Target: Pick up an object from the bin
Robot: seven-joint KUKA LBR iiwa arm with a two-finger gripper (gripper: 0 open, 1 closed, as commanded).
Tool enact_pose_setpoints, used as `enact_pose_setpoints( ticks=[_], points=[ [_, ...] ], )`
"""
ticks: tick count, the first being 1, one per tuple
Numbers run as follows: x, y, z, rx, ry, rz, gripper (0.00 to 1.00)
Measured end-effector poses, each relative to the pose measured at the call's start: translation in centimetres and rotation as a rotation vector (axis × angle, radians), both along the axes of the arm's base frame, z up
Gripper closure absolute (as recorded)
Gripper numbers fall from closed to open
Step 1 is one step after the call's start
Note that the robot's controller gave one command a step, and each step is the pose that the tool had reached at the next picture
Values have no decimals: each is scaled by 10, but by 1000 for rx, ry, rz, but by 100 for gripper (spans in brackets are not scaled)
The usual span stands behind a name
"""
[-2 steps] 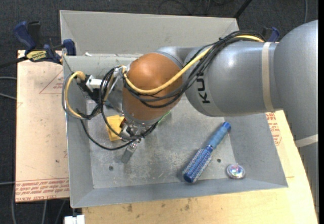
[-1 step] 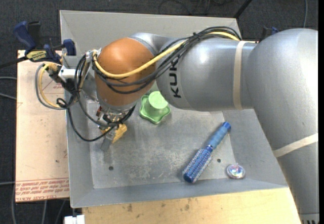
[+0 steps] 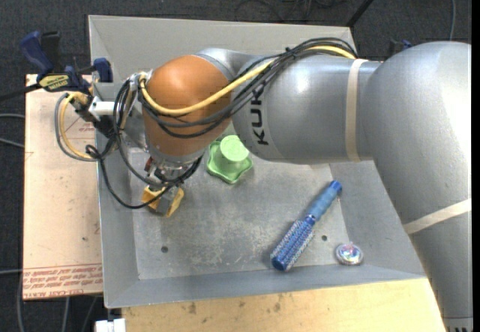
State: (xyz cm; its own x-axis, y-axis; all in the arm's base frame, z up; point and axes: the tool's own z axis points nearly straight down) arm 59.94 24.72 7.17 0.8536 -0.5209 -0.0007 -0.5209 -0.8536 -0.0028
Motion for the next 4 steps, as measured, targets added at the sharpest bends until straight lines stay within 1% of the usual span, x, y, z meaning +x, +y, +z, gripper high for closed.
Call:
enact_pose_setpoints(
  ticks=[1,2,3,4],
  points=[
    [34,-15,193,3,-8,30,100],
    [33,-69,-1,-1,5,47,100],
    [25,-56,156,2,-7,172,100],
    [9,-70,111,-2,6,544,100]
  ],
)
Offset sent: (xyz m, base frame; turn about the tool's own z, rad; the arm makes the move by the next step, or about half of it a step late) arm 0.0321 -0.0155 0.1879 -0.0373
